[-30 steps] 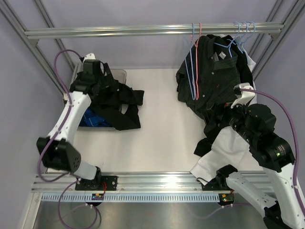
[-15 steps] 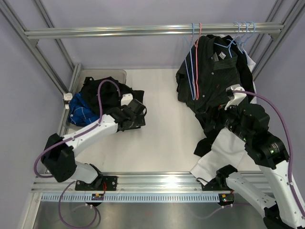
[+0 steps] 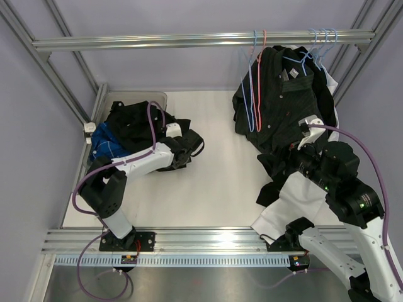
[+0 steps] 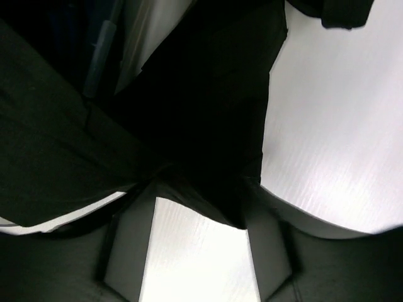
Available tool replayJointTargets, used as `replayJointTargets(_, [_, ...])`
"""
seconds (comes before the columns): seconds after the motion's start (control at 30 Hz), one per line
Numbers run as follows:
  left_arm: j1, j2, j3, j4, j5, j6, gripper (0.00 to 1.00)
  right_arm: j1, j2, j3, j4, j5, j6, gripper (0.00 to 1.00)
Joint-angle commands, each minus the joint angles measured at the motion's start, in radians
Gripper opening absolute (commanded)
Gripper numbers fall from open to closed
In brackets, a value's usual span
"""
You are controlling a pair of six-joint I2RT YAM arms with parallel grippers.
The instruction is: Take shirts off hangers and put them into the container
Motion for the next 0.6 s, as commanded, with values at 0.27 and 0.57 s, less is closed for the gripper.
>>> replayJointTargets(0.27, [0.002,-0.034,0.042,-0.058,-0.118,-0.059,0.00,-0.003,-0.002,-0.020,0.020,-0.045,-0.058,1.00])
replayJointTargets(0.57, [0.064,-0.273,0.229,-0.207,-0.319,0.206,0.00,-0.003,0.017,0.016,0.003,-0.027,-0.068,0.99])
